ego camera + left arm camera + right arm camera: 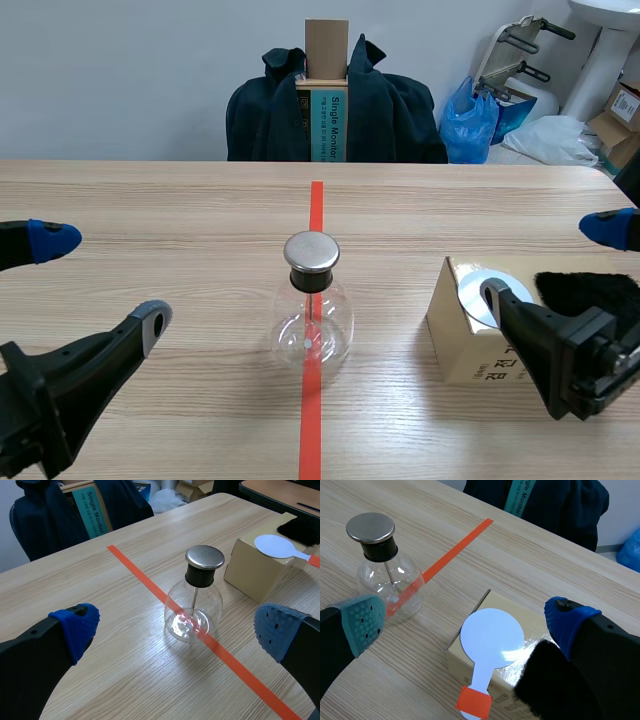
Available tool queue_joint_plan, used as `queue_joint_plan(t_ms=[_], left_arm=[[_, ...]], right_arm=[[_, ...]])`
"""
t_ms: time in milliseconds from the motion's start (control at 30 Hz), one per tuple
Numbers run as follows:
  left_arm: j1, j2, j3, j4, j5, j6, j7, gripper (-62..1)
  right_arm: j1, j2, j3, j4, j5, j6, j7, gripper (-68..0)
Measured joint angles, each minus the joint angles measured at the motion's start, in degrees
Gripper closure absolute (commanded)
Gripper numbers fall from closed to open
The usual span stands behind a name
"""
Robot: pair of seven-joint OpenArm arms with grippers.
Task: Do the electroscope experiment.
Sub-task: 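Pick up the white charging plate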
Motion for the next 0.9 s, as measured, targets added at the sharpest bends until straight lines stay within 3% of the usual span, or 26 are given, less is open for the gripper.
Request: queue_joint_plan(t_ms=[100, 233, 600, 800, 900], left_arm=[[0.0, 0.0, 0.0, 0.0, 0.0, 0.0, 0.0, -62.3], [0.0, 0.0, 0.0, 0.0, 0.1, 0.0, 0.0, -62.3], [0.0, 0.0, 0.0, 0.0, 0.1, 0.0, -0.7, -62.3], [0.0, 0.0, 0.0, 0.0, 0.1, 0.0, -0.7, -62.3], [0.0, 0.0, 0.0, 0.0, 0.2, 0.0, -0.7, -62.3]], right_arm=[[0.0, 0.0, 0.0, 0.0, 0.0, -1.1, -0.2, -67.9], [0.1, 0.0, 0.0, 0.0, 0.0, -1.1, 2.2, -67.9], [0.2, 0.0, 0.0, 0.0, 0.0, -1.1, 3.0, -67.9], [0.2, 0.0, 0.0, 0.0, -8.5, -1.1, 5.6, -67.9], [0.0, 0.0, 0.0, 1.1, -16.7, -1.1, 6.2, -67.9]])
